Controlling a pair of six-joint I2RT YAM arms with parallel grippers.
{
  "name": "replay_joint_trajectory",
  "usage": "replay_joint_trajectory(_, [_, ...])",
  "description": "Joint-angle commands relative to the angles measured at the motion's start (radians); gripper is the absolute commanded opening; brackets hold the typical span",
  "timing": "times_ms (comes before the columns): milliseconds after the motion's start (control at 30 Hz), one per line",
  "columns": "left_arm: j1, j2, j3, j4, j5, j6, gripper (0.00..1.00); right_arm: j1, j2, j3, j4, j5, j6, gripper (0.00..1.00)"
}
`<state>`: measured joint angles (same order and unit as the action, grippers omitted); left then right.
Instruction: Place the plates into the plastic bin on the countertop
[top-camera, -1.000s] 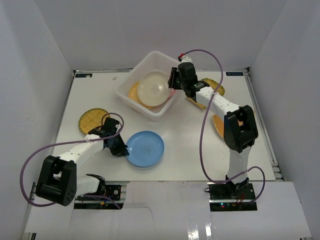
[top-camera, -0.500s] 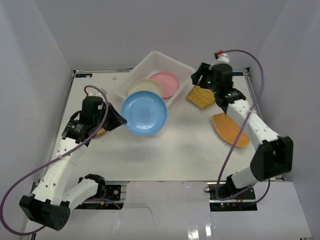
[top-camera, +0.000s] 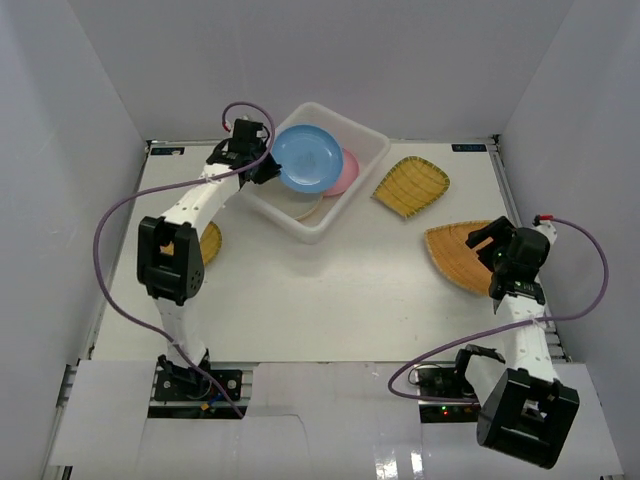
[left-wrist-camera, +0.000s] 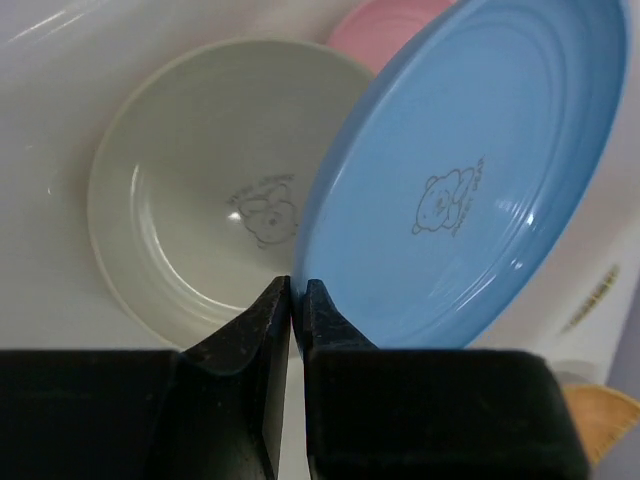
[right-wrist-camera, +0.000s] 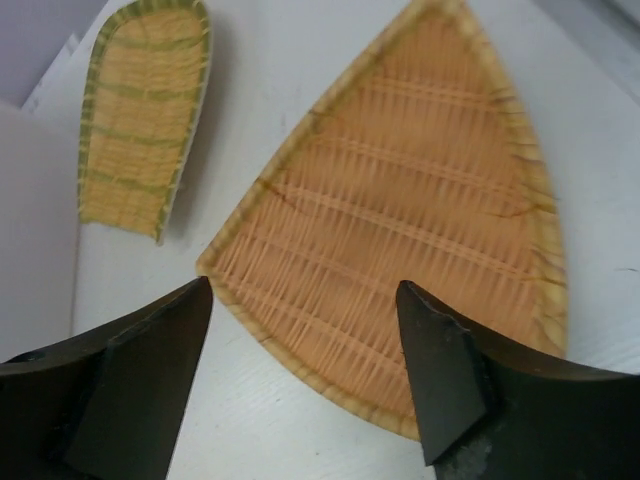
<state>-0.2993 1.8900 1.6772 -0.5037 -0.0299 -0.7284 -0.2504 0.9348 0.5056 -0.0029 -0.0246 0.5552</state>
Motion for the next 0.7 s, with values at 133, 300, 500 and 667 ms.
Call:
replay_joint_trajectory(133, [0.022,0.077,0.148,0.019,-0.042,0.012,0.83,-0.116,-0.105,-0.068,-0.042,0.13,0.006,0.89])
replay_joint_trajectory(300, [0.02,-0.119,0.104,0.039,-0.021,0.044,0.98,-0.191,-0.056,-0.096,-0.042,0.148,0.006,0.97])
replay_joint_trajectory(500, [0.028,-0.582,-0.302,0.074,-0.033,0.063,0.98,-0.289,0.085,-0.131,0.081,-0.111,0.034,0.97])
replay_joint_trajectory(667, [0.049,-0.886,-0.614,-0.037,-0.139,-0.017,0.95,-0.306,0.195,-0.203,0.251,-0.265,0.138,0.8])
